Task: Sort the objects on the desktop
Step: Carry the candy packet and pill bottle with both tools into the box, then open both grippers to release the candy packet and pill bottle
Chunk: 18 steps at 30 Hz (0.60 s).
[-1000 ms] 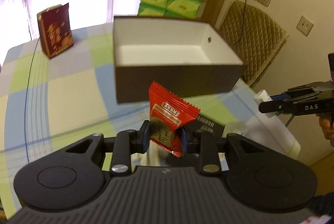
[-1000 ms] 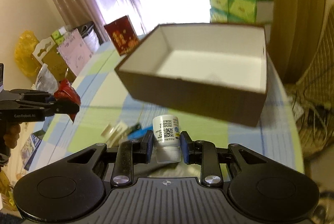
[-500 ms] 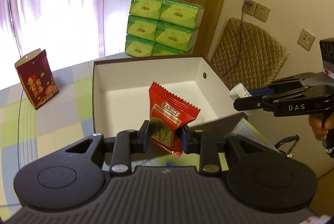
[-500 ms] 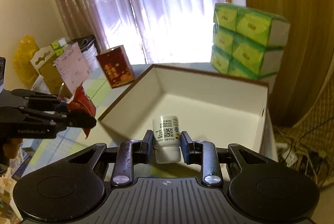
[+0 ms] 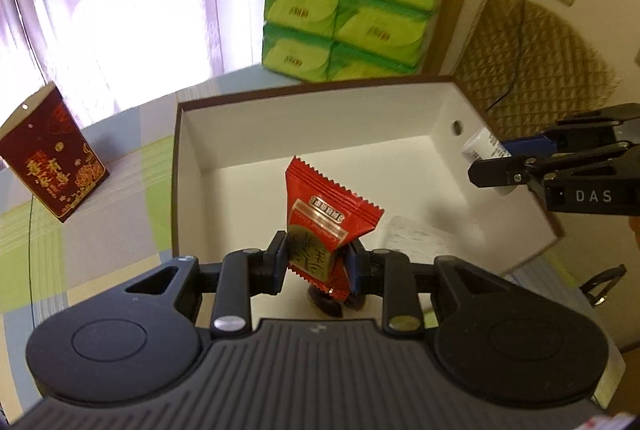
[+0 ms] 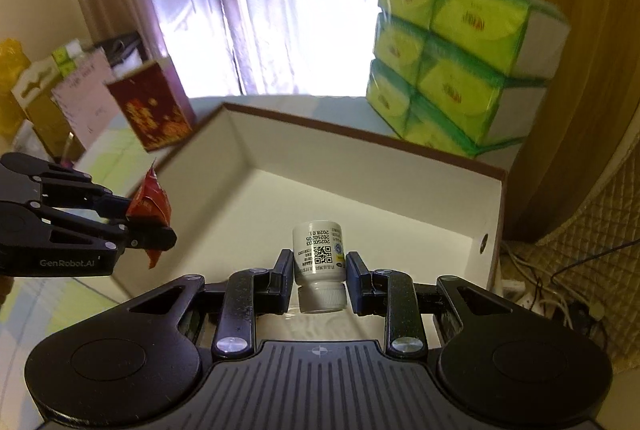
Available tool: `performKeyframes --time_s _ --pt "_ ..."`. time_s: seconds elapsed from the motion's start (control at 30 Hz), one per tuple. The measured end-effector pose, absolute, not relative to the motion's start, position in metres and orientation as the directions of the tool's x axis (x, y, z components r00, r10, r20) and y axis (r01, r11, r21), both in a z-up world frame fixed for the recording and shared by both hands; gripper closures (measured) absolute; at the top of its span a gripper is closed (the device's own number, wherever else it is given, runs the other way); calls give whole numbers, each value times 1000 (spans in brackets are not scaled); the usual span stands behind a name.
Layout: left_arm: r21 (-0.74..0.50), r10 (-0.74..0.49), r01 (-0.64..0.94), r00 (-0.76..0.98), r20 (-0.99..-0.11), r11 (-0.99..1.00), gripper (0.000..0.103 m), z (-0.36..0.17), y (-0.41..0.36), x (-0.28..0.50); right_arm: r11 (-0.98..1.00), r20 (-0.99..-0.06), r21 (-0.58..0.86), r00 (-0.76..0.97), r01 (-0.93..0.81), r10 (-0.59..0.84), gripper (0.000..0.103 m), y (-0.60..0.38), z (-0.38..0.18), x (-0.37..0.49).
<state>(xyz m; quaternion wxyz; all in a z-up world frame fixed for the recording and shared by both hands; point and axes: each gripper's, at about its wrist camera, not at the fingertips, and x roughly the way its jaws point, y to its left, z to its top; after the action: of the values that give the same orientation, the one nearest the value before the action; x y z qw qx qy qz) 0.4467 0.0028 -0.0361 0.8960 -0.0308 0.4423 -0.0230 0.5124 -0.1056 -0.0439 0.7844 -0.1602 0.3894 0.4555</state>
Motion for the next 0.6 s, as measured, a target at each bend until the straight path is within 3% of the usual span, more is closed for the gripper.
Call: performKeyframes --time_s 0.6 --pt "-17 -6 -18 470 -882 1000 78 -98 7 520 549 -842 75 242 -832 483 78 -80 -101 566"
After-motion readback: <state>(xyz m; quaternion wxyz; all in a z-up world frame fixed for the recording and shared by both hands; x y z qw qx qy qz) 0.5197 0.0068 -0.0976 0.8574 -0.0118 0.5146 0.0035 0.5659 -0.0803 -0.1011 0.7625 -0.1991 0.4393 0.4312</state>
